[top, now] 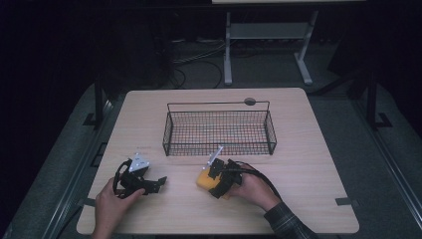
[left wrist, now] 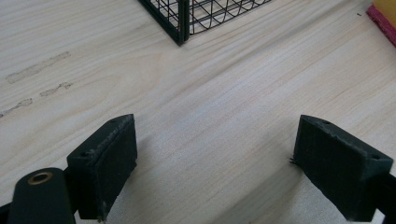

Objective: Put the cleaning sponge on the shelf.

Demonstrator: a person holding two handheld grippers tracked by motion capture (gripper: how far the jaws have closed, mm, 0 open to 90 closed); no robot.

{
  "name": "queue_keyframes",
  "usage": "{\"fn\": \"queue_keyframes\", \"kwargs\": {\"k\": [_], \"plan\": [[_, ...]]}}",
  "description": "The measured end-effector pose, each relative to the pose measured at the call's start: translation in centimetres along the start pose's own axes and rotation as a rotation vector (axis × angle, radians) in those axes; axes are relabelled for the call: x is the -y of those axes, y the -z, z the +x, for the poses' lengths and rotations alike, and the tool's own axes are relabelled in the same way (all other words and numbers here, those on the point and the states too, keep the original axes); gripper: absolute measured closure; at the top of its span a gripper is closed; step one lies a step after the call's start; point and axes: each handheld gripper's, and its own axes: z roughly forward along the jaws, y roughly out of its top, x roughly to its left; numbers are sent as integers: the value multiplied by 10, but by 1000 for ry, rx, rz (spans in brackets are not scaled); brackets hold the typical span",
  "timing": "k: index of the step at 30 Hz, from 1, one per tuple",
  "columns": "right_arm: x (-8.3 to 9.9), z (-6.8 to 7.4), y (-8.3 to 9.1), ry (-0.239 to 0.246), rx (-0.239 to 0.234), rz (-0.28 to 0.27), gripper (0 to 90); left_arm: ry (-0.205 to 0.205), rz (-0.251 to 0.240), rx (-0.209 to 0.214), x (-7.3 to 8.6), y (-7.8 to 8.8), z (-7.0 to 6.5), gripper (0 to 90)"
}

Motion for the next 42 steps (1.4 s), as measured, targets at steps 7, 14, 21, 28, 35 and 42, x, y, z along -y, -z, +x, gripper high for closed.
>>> {"fn": "queue_keyframes", "kwargs": {"k": [7,14,21,28,35,42], "plan": [[0,-1,3,-1,-3,-4,229,0,0,0,0,0,0,127],[1,-1,12,2,-2,-12,229,0,0,0,0,0,0,127],[3,-3,18,-6,-1,-20,229,1,-1,0,0,0,0,127],[6,-5,26,-9,1,-27,229,0,-1,0,0,0,0,127],[11,-8,33,-15,2,-32,229,1,-1,0,0,0,0,126],[16,-10,42,-24,12,-37,229,1,-1,0,0,0,0,127]]}}
